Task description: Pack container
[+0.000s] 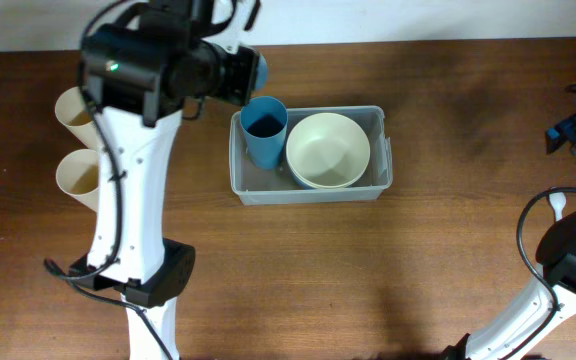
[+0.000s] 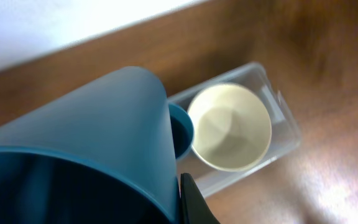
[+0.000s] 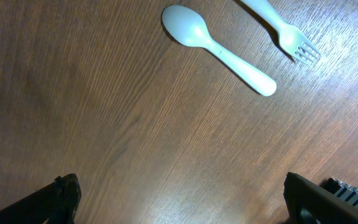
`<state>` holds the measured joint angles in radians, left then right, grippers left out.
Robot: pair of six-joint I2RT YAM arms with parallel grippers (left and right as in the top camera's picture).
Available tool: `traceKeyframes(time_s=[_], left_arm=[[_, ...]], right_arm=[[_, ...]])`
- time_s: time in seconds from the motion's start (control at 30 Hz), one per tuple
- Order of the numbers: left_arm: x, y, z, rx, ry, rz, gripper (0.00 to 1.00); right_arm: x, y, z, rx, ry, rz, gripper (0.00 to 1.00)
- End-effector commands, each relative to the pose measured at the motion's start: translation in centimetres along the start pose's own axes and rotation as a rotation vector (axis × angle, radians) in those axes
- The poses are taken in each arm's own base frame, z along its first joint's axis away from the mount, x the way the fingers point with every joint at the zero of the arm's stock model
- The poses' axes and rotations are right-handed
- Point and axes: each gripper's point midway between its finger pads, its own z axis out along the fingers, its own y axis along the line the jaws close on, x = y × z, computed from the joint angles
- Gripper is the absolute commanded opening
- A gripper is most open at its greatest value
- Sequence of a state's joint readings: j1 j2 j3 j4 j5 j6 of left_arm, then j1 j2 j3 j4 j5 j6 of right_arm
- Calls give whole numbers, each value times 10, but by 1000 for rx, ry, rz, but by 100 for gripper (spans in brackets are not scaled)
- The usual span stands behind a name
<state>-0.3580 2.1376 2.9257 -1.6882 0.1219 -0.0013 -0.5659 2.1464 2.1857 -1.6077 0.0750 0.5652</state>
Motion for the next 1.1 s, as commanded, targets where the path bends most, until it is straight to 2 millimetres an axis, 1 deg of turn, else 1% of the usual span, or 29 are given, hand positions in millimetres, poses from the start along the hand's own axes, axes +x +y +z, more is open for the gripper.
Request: traceKeyframes(time_s=[0.0, 0.1, 0.2, 0.33, 0.5, 0.6, 0.73, 0.8, 0.83, 0.9, 0.97, 1.07], left_arm=[[10, -8, 15, 29, 61, -11, 2], [17, -10, 25, 38, 104, -14, 1], [20, -18, 27, 88, 118, -19, 1], [23, -22, 31, 103, 137, -18, 2], [35, -19, 44, 96, 199, -28, 2], [42, -12, 51, 60, 233, -30, 2], [45, -4, 53, 15, 243, -25, 2], [43, -1, 54, 2, 235, -23, 7], [42, -1, 54, 2, 231, -23, 14], [40, -1, 55, 2, 222, -22, 20], [36, -1, 55, 3, 209, -20, 33], [30, -1, 57, 3, 180, -17, 34]], right_arm=[[0, -1, 2, 16, -3, 2, 99], [0, -1, 2, 16, -3, 2, 99], [0, -1, 2, 16, -2, 2, 99], [0, -1, 2, 16, -3, 2, 99], [0, -1, 2, 16, -3, 2, 99], [0, -1, 2, 16, -3, 2, 99], [0, -1, 2, 16, -3, 2, 99], [0, -1, 2, 16, -2, 2, 99], [0, -1, 2, 16, -3, 2, 99], [0, -1, 2, 16, -3, 2, 99], [0, -1, 2, 16, -3, 2, 99], [0, -1, 2, 16, -2, 2, 99]])
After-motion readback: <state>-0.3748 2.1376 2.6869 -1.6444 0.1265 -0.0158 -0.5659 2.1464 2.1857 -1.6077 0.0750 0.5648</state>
